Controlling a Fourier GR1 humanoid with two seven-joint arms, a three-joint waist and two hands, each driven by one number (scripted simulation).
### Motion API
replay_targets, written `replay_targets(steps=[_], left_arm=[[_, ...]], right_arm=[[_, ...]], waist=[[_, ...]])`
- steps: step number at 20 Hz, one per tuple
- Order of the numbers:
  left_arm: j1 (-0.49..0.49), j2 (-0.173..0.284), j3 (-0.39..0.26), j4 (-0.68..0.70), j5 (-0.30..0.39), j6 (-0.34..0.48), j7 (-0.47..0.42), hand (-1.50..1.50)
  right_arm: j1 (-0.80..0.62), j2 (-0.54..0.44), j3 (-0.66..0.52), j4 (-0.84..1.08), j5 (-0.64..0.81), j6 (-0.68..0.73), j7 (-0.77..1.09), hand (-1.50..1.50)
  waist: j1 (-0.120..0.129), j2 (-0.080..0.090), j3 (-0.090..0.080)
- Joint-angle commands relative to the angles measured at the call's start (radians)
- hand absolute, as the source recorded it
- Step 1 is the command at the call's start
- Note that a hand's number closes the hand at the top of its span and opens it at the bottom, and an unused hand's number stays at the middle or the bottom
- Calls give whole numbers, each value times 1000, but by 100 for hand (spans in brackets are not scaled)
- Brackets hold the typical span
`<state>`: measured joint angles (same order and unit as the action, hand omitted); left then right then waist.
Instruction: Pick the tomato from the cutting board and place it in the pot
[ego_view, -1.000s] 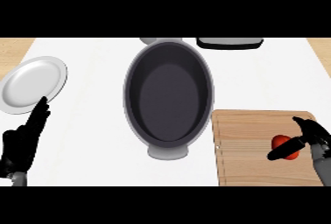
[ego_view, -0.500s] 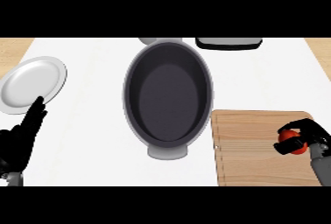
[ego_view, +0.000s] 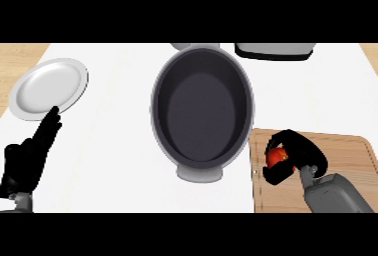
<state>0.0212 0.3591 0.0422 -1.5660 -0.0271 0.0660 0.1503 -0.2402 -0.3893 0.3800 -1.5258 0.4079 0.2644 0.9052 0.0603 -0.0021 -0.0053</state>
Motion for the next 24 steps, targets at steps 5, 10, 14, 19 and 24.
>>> replay_targets(steps=[5, 10, 14, 19, 24], left_arm=[[-68, 4, -28, 18, -18, -18, 9, 0], [-47, -18, -15, 50, -29, 12, -15, 0], [-8, -29, -6, 64, -29, 20, -41, 0], [-19, -2, 15, 56, -14, -6, -29, 0], [-16, -39, -8, 79, -54, 30, -42, 0]], right_arm=[[-263, 311, 520, -119, 193, 123, -65, 150], [-402, 385, 706, -112, 337, -33, 56, 150], [-483, 388, 757, -219, 469, -117, 182, 150], [-668, 389, 650, -227, 531, -154, 264, 150], [-701, 389, 611, -259, 482, -288, 324, 150]], waist=[[54, 1, 2], [-4, -3, 4], [-31, -10, 4], [-31, -5, 4], [-33, -2, 4]])
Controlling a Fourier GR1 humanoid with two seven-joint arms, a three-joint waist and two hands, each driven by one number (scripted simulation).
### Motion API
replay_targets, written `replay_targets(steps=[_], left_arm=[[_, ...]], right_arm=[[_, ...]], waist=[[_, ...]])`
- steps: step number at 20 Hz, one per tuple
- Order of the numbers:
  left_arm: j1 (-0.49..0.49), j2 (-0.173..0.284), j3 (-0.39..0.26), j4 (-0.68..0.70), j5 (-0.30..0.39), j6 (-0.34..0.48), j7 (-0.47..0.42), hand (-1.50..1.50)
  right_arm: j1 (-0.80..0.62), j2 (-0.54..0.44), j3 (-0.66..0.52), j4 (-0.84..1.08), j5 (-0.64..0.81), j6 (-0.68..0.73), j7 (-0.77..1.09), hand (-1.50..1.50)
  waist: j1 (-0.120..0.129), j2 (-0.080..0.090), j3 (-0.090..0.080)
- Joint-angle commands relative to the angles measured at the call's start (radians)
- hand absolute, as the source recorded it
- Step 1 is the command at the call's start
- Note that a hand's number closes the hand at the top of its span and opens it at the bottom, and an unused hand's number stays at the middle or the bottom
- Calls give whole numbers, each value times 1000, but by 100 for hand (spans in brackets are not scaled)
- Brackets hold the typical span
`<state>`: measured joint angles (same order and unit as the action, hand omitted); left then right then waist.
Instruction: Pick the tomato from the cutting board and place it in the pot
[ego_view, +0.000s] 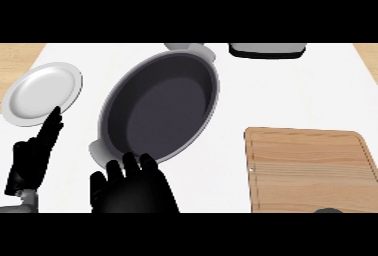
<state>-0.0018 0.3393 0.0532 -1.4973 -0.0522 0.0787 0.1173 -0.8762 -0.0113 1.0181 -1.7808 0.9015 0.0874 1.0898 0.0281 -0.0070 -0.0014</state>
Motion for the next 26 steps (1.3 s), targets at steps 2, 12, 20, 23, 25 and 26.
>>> replay_targets(steps=[2, 12, 20, 23, 25, 26], left_arm=[[-14, 26, 35, 1, 23, -26, 10, 0], [0, 0, 32, -31, 5, -21, 32, 0], [74, -11, 28, -100, -11, -34, 8, 0], [20, -37, 13, -48, -33, -16, 20, 0], [-34, -22, 40, 13, -16, -36, -7, 0], [1, -44, 5, -46, -53, -6, 18, 0]], right_arm=[[-62, 11, -53, -24, -18, -111, 154, 150], [-157, 11, -356, 235, -83, -197, -149, 150], [-240, 11, -438, 610, -161, -334, -404, 150], [-249, 11, -545, 750, -172, -337, -577, 150], [-305, 11, -486, 856, -219, -407, -582, 150], [-316, 11, -487, 900, -209, -391, -585, 150]], waist=[[-6, 2, 0], [-14, 8, 1], [3, 10, 1], [-6, 14, 1], [7, 17, 0], [8, 15, 1]])
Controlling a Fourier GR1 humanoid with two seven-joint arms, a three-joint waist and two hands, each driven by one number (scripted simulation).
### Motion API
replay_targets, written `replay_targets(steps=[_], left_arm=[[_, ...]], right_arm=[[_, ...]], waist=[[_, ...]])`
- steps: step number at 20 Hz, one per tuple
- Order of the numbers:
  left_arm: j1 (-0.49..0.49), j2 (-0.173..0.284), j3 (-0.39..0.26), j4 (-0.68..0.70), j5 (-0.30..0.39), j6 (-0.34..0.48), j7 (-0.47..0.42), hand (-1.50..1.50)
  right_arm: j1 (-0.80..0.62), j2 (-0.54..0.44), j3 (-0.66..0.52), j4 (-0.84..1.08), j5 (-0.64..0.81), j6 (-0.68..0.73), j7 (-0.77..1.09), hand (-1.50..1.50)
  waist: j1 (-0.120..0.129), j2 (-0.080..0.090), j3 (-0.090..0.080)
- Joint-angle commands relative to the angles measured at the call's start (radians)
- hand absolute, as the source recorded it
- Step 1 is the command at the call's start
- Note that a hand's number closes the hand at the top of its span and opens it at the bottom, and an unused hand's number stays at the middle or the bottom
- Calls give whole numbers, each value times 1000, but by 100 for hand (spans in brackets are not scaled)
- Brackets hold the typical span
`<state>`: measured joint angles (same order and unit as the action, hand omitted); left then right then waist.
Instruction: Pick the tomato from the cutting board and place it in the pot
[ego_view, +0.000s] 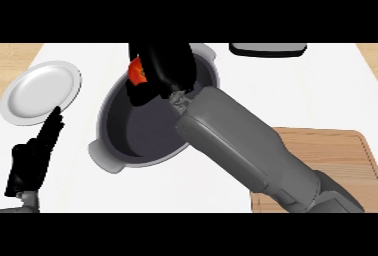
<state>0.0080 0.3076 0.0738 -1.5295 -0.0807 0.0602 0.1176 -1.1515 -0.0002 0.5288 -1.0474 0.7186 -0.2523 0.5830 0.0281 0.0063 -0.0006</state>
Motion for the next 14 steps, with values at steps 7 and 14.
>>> replay_targets(steps=[7, 14], left_arm=[[-7, 27, 16, -37, 22, -51, 22, 0], [-78, 3, 4, 35, -2, -37, 1, 0]], right_arm=[[-81, 0, -71, 436, -122, -144, -280, 150], [-157, 0, -115, 542, -321, -97, -350, -150]], waist=[[45, 12, 0], [66, 18, -1]])
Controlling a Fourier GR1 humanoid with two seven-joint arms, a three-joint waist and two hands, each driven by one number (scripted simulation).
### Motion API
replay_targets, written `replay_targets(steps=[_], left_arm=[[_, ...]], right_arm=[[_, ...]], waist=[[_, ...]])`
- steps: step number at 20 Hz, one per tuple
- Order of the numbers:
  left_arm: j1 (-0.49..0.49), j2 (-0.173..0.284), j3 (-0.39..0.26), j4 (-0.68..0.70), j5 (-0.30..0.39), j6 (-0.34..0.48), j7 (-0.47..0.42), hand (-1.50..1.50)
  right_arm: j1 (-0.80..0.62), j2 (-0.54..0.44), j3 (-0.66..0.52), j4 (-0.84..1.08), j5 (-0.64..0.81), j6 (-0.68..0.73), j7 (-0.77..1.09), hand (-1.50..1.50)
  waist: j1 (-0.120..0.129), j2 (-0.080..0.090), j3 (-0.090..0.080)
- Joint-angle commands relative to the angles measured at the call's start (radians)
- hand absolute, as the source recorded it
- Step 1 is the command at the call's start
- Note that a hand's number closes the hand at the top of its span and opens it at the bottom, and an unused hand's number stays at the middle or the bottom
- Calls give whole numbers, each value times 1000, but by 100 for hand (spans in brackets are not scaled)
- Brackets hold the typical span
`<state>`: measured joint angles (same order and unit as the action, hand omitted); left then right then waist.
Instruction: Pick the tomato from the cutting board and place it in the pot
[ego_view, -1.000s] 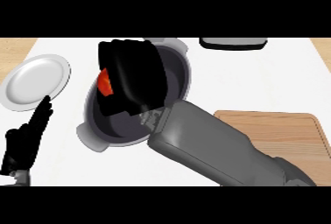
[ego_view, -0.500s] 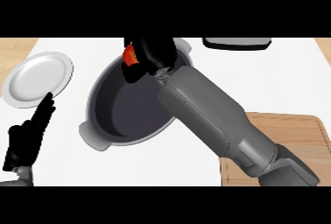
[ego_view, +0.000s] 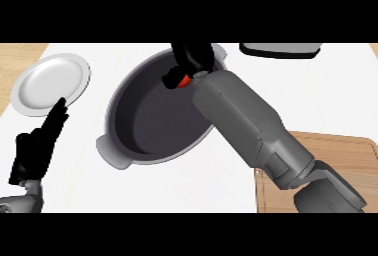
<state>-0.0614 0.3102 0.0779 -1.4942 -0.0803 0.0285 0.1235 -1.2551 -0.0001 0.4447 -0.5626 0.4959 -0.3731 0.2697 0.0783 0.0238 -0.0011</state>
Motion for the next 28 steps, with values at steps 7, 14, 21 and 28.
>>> replay_targets(steps=[7, 14, 21, 28], left_arm=[[11, -13, -6, 5, -16, 0, -17, 0], [29, 19, 26, -33, 19, -35, 7, 0], [76, -11, 40, -33, -18, 15, -13, 0], [56, 5, 86, 27, 0, -10, -11, 0]], right_arm=[[-25, 0, -71, 93, -205, -77, -255, -150], [35, 0, -190, -66, -466, -180, -382, -150], [113, -17, -237, -130, -546, 14, -410, -150], [353, -73, -241, -357, -565, 93, -438, -150]], waist=[[-3, -1, 0], [-6, -11, 1], [-71, -25, 1], [-90, -29, 1]])
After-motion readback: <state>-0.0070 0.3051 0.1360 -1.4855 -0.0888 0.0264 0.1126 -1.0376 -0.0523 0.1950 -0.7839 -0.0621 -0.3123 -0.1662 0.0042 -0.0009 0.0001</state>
